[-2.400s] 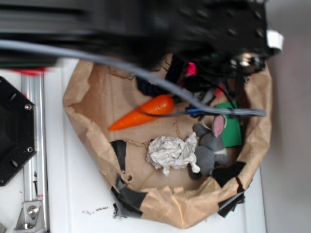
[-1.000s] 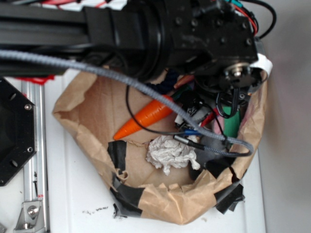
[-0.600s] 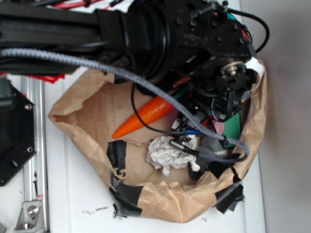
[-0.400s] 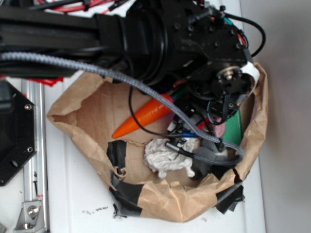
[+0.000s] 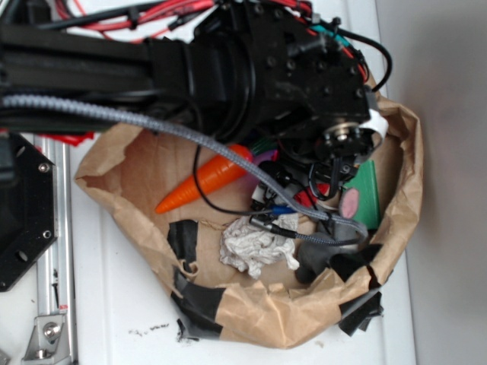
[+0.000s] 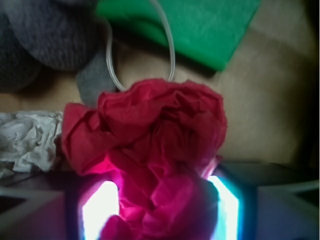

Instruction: Grab the red paper.

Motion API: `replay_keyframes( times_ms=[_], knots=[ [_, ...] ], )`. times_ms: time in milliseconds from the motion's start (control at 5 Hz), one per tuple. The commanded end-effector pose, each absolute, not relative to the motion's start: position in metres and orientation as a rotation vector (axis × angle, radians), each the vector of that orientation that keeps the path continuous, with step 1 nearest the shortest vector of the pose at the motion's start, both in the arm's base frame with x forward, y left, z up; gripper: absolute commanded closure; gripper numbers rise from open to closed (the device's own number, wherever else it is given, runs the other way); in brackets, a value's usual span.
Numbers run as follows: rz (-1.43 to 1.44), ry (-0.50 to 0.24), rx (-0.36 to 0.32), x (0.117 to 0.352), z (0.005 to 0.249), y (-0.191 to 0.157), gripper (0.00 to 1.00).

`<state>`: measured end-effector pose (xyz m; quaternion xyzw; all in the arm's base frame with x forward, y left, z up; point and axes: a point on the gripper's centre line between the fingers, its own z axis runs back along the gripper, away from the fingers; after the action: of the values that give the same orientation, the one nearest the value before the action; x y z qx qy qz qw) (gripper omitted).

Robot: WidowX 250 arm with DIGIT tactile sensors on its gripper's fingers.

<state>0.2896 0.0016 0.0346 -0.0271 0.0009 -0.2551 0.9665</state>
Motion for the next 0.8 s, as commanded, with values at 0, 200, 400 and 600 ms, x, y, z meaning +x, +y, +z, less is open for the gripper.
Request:
replay_keyframes(
  times_ms=[0, 200, 400, 600],
  knots=[
    [-0.397, -0.094, 0.117, 0.281, 0.112, 0.001, 1.00],
    [-0.292, -0.092, 0.070, 0.253, 0.162, 0.012, 1.00],
    [-0.038, -0.057, -0.009, 0.224, 0.204, 0.023, 1.00],
    [0.094, -0.022, -0.001, 0.212, 0.222, 0.031, 1.00]
  ],
)
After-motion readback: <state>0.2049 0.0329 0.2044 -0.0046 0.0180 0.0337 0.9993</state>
